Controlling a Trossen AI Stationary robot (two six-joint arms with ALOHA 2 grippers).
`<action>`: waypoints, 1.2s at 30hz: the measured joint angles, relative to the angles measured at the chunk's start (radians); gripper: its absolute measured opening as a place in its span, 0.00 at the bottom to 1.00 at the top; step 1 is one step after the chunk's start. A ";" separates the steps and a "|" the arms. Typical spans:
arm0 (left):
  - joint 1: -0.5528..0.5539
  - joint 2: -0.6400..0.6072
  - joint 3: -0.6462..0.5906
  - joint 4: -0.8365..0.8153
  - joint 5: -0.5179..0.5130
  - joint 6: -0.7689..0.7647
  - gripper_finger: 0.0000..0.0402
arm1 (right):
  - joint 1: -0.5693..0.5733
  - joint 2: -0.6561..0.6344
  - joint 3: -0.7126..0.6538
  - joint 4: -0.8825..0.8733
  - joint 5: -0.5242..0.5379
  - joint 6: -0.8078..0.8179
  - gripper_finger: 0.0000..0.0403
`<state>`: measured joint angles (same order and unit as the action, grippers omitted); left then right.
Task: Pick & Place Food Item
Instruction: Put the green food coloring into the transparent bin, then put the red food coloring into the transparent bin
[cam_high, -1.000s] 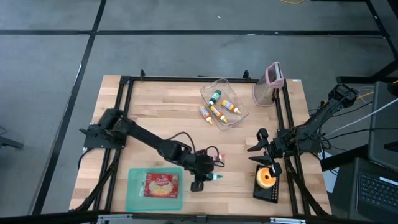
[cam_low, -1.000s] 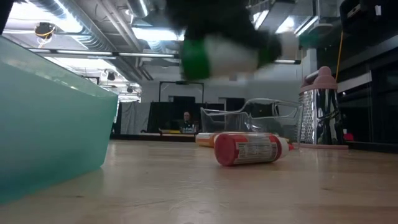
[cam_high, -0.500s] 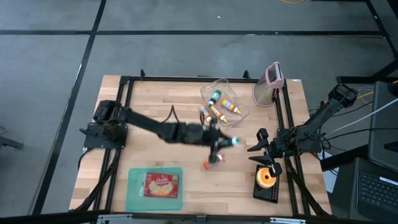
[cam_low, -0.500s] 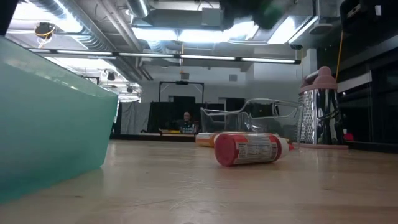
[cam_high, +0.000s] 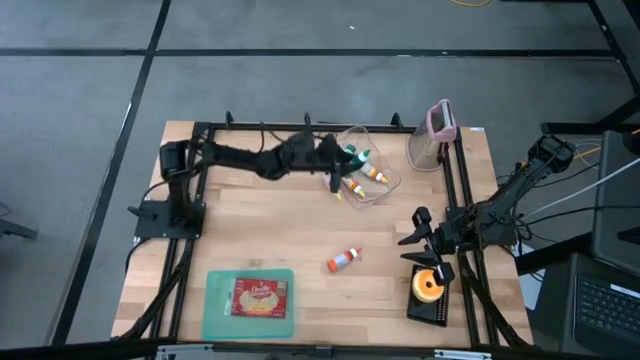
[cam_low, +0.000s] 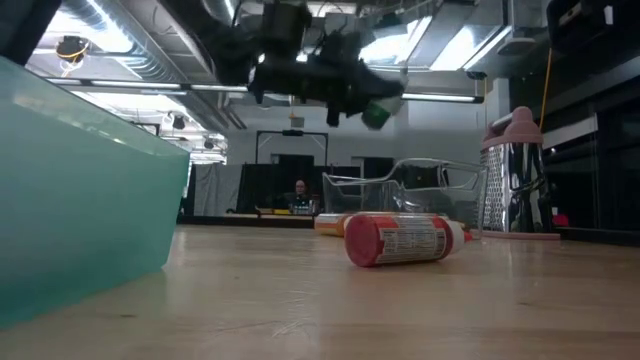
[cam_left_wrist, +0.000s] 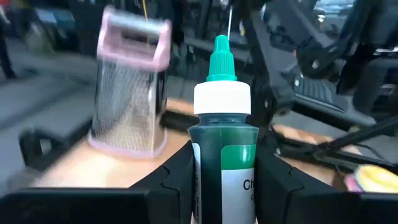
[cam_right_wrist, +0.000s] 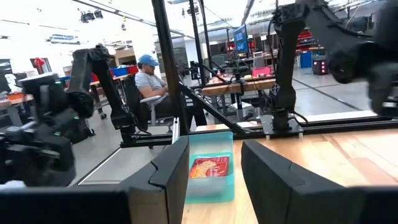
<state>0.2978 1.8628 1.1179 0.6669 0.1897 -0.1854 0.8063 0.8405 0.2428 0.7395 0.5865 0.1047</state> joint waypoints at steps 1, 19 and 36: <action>0.024 0.008 0.000 -0.009 0.038 -0.019 0.28 | 0.000 0.000 0.000 0.001 0.000 -0.005 0.36; 0.079 0.308 0.294 -0.245 0.197 -0.032 0.29 | -0.003 0.000 0.000 0.023 0.004 -0.012 0.36; 0.058 0.322 0.340 -0.386 0.196 0.026 0.48 | -0.002 0.000 0.000 0.015 0.000 -0.011 0.36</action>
<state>0.3561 2.1853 1.4574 0.2810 0.3858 -0.1596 0.8039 0.8402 0.2428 0.7547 0.5865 0.0941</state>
